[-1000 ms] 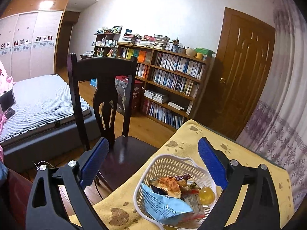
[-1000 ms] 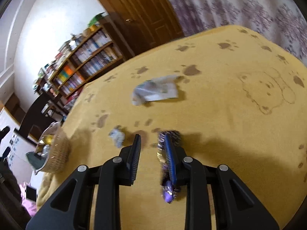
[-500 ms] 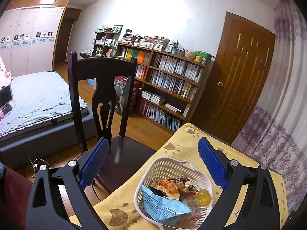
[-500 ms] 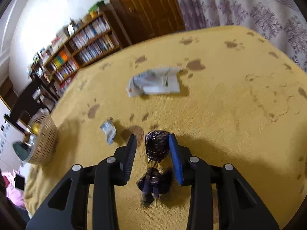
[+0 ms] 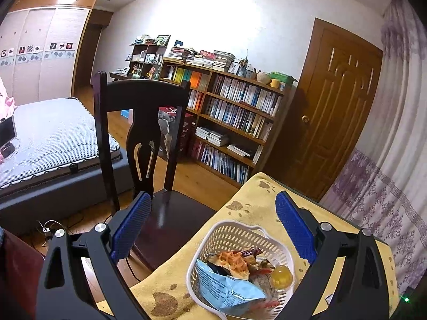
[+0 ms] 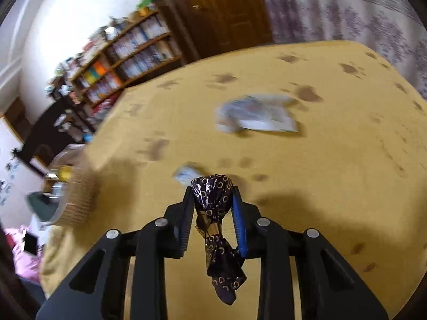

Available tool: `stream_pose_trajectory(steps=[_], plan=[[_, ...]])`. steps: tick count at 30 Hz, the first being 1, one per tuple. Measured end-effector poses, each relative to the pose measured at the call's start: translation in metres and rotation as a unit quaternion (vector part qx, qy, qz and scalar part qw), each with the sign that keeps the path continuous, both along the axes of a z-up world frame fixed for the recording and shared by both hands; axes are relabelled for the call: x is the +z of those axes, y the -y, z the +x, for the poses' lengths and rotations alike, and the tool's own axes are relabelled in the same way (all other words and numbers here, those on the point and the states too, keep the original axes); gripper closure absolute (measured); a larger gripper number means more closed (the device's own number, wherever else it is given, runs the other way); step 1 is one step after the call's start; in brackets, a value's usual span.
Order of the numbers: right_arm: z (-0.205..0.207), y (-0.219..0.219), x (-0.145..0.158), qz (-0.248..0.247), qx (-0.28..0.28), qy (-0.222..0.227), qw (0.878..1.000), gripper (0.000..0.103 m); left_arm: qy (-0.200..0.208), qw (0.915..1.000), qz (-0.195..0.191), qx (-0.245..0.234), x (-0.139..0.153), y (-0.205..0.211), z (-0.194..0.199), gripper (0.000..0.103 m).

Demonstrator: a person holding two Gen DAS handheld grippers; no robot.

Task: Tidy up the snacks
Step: 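Carry the dark purple candy into the white basket and open the right gripper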

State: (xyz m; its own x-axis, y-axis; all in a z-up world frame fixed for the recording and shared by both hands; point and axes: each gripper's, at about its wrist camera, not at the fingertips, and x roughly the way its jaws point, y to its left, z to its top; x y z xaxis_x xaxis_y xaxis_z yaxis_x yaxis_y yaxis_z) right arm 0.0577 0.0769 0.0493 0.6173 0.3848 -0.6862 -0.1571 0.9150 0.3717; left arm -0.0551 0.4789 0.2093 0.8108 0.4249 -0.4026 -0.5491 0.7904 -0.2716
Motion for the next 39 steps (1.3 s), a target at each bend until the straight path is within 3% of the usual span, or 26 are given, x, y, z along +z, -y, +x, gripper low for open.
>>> stream_pose_trajectory(steps=[11,18,32,36,39], plan=[[-0.011,-0.141,0.077,0.034,0.155,0.058,0.986,0.075,0.015,0.9996,-0.022,0.009,0.002,-0.018,-0.01,0.007],[-0.009,-0.213,0.09,0.037,0.198,0.056,0.978,0.074,0.016,0.9993,-0.033,0.006,0.0,-0.023,-0.007,0.007],[0.005,-0.22,0.077,0.071,0.208,0.013,0.975,0.073,0.007,0.9995,-0.029,-0.005,-0.001,-0.015,0.001,0.007],[0.004,-0.23,0.076,0.083,0.223,0.013,0.971,0.046,0.007,0.9995,-0.029,-0.008,-0.002,-0.016,0.001,0.007],[0.001,-0.229,0.077,0.078,0.22,0.019,0.972,0.046,0.009,0.9994,-0.034,-0.004,-0.002,-0.017,0.0,0.007]])
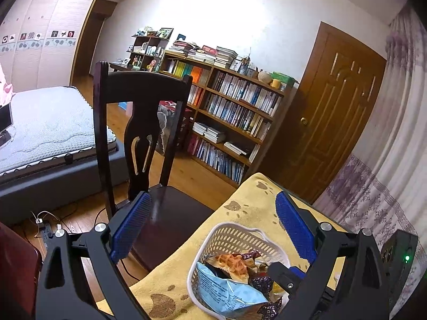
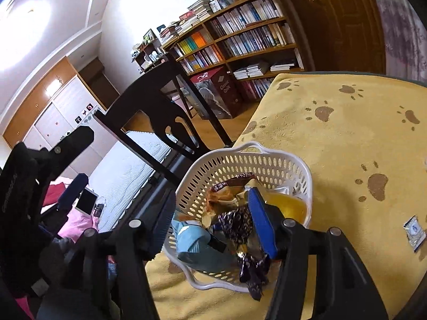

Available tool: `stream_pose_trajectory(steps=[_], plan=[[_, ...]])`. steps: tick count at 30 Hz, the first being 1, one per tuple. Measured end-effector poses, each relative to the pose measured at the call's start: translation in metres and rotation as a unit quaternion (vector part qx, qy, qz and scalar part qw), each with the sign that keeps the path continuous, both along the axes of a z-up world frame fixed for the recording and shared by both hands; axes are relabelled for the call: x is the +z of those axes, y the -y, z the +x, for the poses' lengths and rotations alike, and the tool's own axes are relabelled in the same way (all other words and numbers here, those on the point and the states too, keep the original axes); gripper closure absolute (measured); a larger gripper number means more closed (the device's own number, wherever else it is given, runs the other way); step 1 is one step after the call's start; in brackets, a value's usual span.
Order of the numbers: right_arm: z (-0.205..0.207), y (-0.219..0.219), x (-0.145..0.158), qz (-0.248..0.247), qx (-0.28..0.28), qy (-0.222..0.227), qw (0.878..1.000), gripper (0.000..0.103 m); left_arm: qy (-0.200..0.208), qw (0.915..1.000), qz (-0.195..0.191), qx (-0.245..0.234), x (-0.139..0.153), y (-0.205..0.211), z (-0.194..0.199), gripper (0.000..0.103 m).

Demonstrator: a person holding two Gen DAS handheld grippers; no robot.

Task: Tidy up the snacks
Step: 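Carry the dark purple candy into the white basket and open the right gripper, then move the left gripper to the silver foil candy and grasp it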

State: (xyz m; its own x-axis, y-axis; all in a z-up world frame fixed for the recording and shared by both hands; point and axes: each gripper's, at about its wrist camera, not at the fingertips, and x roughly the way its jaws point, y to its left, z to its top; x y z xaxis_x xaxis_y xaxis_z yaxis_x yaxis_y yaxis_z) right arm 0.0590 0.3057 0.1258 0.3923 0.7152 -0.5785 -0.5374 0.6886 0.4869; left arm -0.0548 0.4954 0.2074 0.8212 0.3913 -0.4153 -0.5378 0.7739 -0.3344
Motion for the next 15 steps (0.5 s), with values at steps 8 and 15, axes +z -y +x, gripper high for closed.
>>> stream_pose_trajectory(steps=[8,15], plan=[[-0.005,0.029,0.0,-0.004,-0.04,0.021,0.999,0.046,-0.001,1.0,0.002,-0.003,0.001,-0.002,0.0,0.007],[-0.012,0.071,-0.022,-0.044,-0.083,0.038,0.995,0.046,-0.005,0.9997,0.016,-0.018,0.002,0.005,0.001,0.007]])
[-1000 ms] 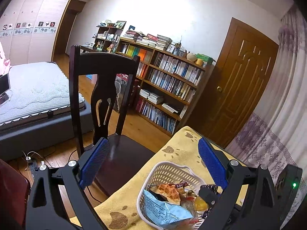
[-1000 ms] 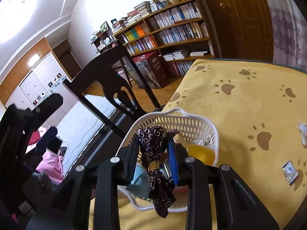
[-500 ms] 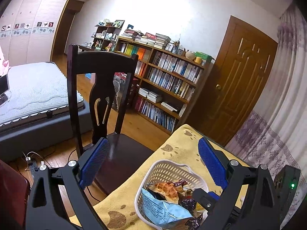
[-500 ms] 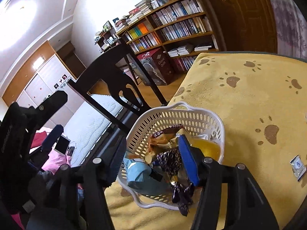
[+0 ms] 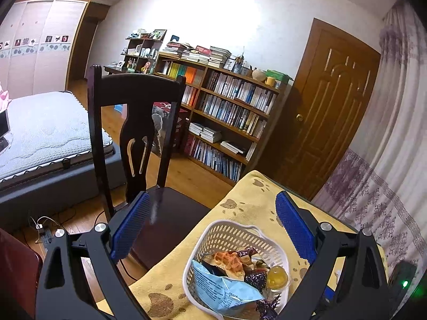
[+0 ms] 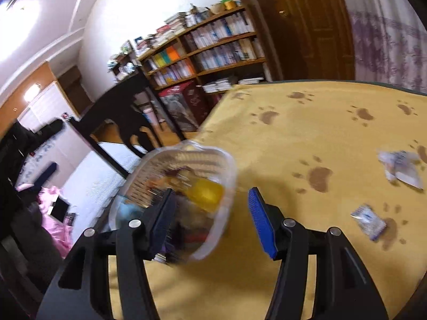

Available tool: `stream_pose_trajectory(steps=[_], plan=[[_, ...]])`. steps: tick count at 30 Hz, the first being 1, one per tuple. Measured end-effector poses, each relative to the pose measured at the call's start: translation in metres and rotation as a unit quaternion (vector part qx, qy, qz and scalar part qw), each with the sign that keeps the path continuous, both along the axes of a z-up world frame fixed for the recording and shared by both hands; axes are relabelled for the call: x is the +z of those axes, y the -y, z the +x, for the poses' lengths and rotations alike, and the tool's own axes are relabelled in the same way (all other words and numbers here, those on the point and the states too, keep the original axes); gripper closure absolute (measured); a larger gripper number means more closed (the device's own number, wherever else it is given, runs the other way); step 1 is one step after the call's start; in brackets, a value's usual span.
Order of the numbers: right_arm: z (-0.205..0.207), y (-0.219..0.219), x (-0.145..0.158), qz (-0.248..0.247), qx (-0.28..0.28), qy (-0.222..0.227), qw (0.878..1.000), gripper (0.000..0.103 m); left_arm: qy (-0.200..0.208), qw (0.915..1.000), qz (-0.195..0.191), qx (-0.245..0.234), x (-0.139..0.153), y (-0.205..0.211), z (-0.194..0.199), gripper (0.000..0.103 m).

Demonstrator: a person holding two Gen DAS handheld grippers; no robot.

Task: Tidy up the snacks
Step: 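Move the left gripper to the silver foil candy and grasp it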

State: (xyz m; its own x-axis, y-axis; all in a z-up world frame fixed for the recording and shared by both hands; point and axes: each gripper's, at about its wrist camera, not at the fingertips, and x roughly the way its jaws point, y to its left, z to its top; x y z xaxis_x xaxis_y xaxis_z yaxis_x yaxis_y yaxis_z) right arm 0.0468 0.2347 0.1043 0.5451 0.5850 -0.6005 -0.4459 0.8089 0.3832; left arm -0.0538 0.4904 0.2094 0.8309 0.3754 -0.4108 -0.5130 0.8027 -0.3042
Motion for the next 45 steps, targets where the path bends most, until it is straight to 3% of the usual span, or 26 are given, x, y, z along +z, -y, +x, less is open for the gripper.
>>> stream_pose_trajectory(steps=[7,16,18,21,23,30,40,45], plan=[[-0.003,0.077,-0.037,-0.057,-0.092,0.003,0.994,0.046,-0.006,0.9997,0.02,-0.009,-0.001,0.014,0.003,0.007],[-0.002,0.187,-0.078,-0.107,-0.224,-0.014,0.969,0.046,-0.027,0.9955,0.056,-0.071,-0.006,0.057,0.017,0.007],[0.001,0.207,-0.086,-0.108,-0.246,-0.023,0.963,0.046,-0.031,0.9931,0.068,-0.09,-0.007,0.07,0.021,0.007],[0.003,0.225,-0.091,-0.072,-0.261,-0.044,0.962,0.046,-0.04,0.9885,0.084,-0.12,-0.012,0.091,0.027,0.007],[0.003,0.223,-0.091,-0.074,-0.259,-0.039,0.962,0.046,-0.047,0.9845,0.094,-0.14,-0.017,0.106,0.032,0.007],[-0.003,0.214,-0.089,-0.075,-0.243,-0.03,0.967,0.046,-0.094,0.9625,0.12,-0.224,-0.05,0.165,0.056,0.007],[-0.007,0.221,-0.09,-0.049,-0.249,-0.035,0.966,0.046,-0.184,0.9121,0.129,-0.342,-0.115,0.232,0.103,0.007],[-0.006,0.226,-0.091,-0.037,-0.252,-0.041,0.966,0.046,-0.212,0.8949,0.142,-0.366,-0.137,0.25,0.124,0.007]])
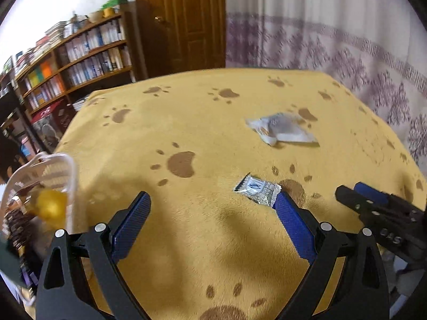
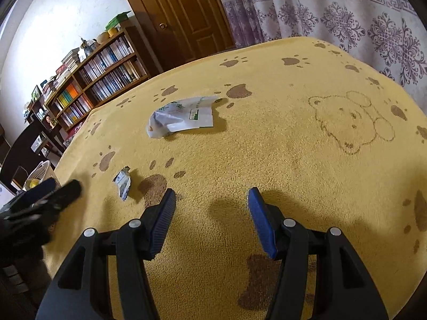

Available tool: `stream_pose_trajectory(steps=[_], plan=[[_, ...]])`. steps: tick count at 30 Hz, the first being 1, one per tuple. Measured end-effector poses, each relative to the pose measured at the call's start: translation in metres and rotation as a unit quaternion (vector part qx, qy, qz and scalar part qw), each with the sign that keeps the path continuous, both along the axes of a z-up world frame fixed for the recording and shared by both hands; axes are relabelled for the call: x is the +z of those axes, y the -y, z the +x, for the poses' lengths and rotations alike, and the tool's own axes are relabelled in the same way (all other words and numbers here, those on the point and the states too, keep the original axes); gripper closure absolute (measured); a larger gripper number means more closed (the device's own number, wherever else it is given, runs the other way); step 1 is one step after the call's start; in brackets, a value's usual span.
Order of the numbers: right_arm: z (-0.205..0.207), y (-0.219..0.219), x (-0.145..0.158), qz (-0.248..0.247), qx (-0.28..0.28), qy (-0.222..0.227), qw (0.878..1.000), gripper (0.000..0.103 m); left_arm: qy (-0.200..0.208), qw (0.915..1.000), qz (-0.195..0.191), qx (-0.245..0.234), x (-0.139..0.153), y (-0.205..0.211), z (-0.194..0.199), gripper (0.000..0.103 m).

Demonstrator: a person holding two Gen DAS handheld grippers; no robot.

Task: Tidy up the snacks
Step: 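Move the left gripper to the silver foil candy and grasp it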

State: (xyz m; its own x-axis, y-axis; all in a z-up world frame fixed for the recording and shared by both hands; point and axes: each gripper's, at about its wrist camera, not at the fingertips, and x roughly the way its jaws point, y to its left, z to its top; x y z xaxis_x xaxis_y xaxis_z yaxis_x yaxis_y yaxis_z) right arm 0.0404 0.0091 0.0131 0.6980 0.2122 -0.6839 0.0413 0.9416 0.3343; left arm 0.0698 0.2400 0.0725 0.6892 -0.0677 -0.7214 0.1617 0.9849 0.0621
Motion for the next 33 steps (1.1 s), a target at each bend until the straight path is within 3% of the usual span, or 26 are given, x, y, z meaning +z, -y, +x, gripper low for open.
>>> stream_pose_trajectory(steps=[9,15,16,18,19,23,25,28,33], plan=[[0.0,0.001,0.0,0.007,-0.003,0.0,1.0,0.046,-0.03,0.998,-0.001,-0.056,-0.021,0.021,0.02,0.007],[0.001,0.005,0.0,0.017,-0.012,-0.002,1.0,0.046,-0.035,0.9961,0.029,-0.075,-0.032,0.033,0.03,0.008],[0.001,0.006,0.0,0.017,-0.013,-0.002,1.0,0.046,-0.037,0.9958,0.03,-0.078,-0.033,0.034,0.032,0.011],[0.001,0.006,0.0,0.017,-0.013,-0.002,1.0,0.046,-0.041,0.9947,0.033,-0.088,-0.035,0.035,0.035,0.028],[0.001,0.006,0.0,0.017,-0.013,-0.002,1.0,0.046,-0.045,0.9942,0.033,-0.091,-0.037,0.036,0.038,0.029],[0.001,0.006,-0.001,0.017,-0.012,-0.003,1.0,0.046,-0.046,0.9931,0.003,-0.107,-0.037,0.035,0.041,0.051],[0.001,0.006,-0.001,0.017,-0.012,-0.003,1.0,0.046,-0.04,0.9933,-0.002,-0.108,-0.038,0.036,0.039,0.052],[0.001,0.005,-0.001,0.016,-0.011,-0.002,1.0,0.046,-0.03,0.9937,-0.008,-0.108,-0.037,0.034,0.035,0.065],[0.002,0.005,-0.001,0.015,-0.01,-0.002,1.0,0.046,-0.009,0.9959,-0.024,-0.086,-0.027,0.023,0.03,0.066]])
